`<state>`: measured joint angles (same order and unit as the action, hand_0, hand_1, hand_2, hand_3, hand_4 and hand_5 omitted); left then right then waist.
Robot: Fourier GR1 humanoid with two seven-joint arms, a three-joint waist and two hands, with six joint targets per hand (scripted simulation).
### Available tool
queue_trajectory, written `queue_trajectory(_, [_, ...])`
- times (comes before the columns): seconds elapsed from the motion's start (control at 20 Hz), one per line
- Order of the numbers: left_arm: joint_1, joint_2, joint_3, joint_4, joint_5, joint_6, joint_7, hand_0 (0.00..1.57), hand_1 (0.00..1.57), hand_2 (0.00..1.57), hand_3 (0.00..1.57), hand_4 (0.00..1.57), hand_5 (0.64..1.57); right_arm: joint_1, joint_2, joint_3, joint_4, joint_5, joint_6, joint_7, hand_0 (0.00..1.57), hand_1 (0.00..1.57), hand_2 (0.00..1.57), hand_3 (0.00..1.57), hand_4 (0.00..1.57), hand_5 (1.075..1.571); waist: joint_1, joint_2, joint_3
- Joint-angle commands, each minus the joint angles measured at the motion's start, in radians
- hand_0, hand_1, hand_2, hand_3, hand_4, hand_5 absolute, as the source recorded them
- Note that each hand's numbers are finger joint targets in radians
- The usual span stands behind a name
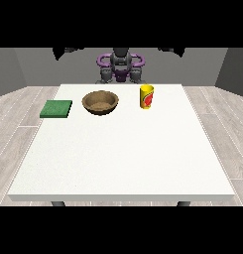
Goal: Pick the cup and pour the ball into the bowl, then pick the bowl and place it on the pad
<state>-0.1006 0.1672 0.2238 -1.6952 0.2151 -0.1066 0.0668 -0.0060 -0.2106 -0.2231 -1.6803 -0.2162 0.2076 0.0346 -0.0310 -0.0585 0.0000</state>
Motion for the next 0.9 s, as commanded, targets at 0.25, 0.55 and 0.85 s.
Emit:
queue_trajectory(0.25, [-0.019, -0.031, 0.014, 0.223, -0.073, -0.039, -0.366, 0.0, 0.0, 0.0, 0.0, 0.0, 1.524, -0.074, -0.023, -0.042, 0.11, -0.013, 0.063, -0.158, 0.0, 0.0, 0.0, 0.0, 0.0, 1.57, -0.015, 0.17, -0.0003])
queue_trajectory(0.55, [0.003, -0.162, -0.082, 0.387, -0.206, 0.079, -0.562, 0.0, 0.0, 0.0, 0.0, 0.0, 1.519, -0.054, 0.015, 0.012, 0.095, 0.035, 0.051, -0.175, 0.0, 0.0, 0.0, 0.0, 0.0, 1.571, -0.059, 0.182, -0.0004])
queue_trajectory(0.85, [-0.171, -0.165, -0.047, 0.618, -0.224, 0.163, -0.688, 0.0, 0.0, 0.0, 0.0, 0.0, 1.53, -0.14, -0.013, -0.034, 0.187, 0.017, 0.064, -0.221, 0.0, 0.0, 0.0, 0.0, 0.0, 1.57, -0.067, 0.252, -0.0002])
